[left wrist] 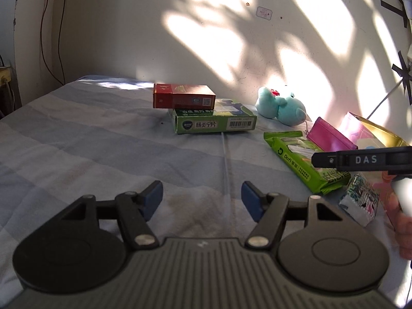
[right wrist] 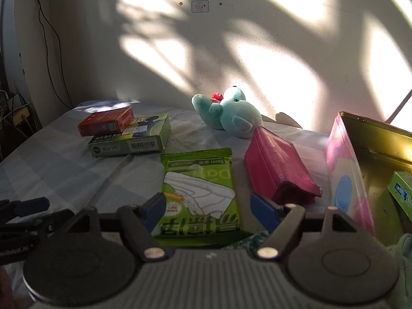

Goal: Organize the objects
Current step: 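Grasp the green tissue pack with the right gripper, then place the green tissue pack into the pink tin and release it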

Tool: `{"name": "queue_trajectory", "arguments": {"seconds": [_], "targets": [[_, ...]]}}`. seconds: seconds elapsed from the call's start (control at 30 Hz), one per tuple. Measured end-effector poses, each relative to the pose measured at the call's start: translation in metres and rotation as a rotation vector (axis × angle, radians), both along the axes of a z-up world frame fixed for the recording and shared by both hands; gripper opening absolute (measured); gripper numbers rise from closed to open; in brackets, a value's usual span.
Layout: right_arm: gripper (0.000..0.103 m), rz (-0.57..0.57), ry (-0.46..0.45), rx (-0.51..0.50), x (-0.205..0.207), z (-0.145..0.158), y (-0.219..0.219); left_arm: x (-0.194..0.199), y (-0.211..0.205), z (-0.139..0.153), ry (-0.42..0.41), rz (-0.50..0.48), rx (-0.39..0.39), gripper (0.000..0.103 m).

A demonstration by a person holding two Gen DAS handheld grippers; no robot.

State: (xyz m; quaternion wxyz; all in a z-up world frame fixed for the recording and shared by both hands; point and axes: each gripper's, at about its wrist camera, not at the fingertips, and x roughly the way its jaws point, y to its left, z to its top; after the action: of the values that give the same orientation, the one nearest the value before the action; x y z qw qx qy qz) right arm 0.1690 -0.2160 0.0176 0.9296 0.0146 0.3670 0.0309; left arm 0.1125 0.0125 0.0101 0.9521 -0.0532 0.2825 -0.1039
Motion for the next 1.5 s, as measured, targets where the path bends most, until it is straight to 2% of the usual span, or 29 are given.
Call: {"name": "queue_trajectory", "arguments": {"seconds": [0.07, 0.1, 0.17, 0.3, 0.33, 0.37, 0.43, 0.53, 0.63, 0.73, 0.9, 1.03, 1.1, 1.13, 1.17, 1.23, 1.3, 1.43, 1.5], "targets": [[0.084, 0.018, 0.035, 0.056, 0.011, -0.009, -0.001, 0.0, 0.007, 0.001, -0.01, 0.009, -0.036, 0.07], [0.079, 0.026, 0.064, 0.079, 0.015, -0.015, 0.002, 0.002, 0.012, 0.002, -0.012, 0.013, -0.066, 0.07], [0.075, 0.075, 0.051, 0.034, 0.009, -0.02, 0.016, 0.004, 0.022, 0.003, -0.014, 0.025, -0.125, 0.07], [0.074, 0.356, 0.038, 0.003, -0.036, -0.02, 0.047, 0.008, 0.04, 0.002, -0.007, 0.034, -0.234, 0.071], [0.075, 0.464, 0.02, -0.044, -0.059, -0.021, 0.056, 0.008, 0.041, 0.002, 0.0, 0.012, -0.258, 0.071], [0.075, 0.526, 0.002, -0.078, -0.077, -0.022, 0.059, 0.008, 0.041, 0.002, 0.005, -0.01, -0.269, 0.071], [0.079, 0.598, -0.012, -0.117, -0.11, -0.021, 0.053, 0.007, 0.035, 0.002, 0.005, -0.068, -0.276, 0.071], [0.096, 0.523, -0.057, -0.097, -0.144, -0.015, 0.028, 0.003, 0.017, 0.003, 0.002, -0.187, -0.233, 0.071], [0.096, 0.431, -0.085, 0.001, -0.17, -0.01, 0.002, -0.003, 0.003, 0.0, 0.014, -0.288, -0.202, 0.071], [0.096, 0.376, -0.11, 0.072, -0.186, -0.01, -0.007, -0.005, -0.005, -0.002, 0.05, -0.331, -0.184, 0.071], [0.094, 0.351, -0.085, 0.112, -0.187, -0.017, 0.0, -0.016, -0.002, -0.002, 0.112, -0.363, -0.236, 0.071], [0.084, 0.351, -0.066, 0.099, -0.18, -0.022, 0.012, -0.025, -0.009, -0.01, 0.153, -0.375, -0.193, 0.07], [0.078, 0.341, -0.062, 0.089, -0.176, -0.023, 0.016, -0.032, -0.017, -0.01, 0.152, -0.4, -0.19, 0.065], [0.067, 0.341, -0.065, 0.084, -0.176, -0.024, 0.019, -0.034, -0.02, -0.009, 0.154, -0.411, -0.192, 0.062], [0.062, 0.331, -0.069, 0.082, -0.176, -0.023, 0.02, -0.036, -0.027, -0.009, 0.172, -0.45, -0.203, 0.059], [0.057, 0.287, -0.079, 0.062, -0.178, -0.023, 0.019, -0.048, -0.042, -0.003, 0.153, -0.478, -0.151, 0.06], [0.056, 0.267, -0.084, 0.097, -0.183, -0.02, 0.009, -0.056, -0.051, 0.002, 0.123, -0.497, -0.112, 0.06], [0.056, 0.228, -0.181, 0.091, -0.205, -0.003, -0.009, -0.056, -0.061, 0.023, 0.105, -0.547, -0.18, 0.059], [0.056, 0.197, -0.232, 0.078, -0.211, 0.007, -0.02, -0.056, -0.075, 0.036, 0.08, -0.571, -0.189, 0.059]]}}
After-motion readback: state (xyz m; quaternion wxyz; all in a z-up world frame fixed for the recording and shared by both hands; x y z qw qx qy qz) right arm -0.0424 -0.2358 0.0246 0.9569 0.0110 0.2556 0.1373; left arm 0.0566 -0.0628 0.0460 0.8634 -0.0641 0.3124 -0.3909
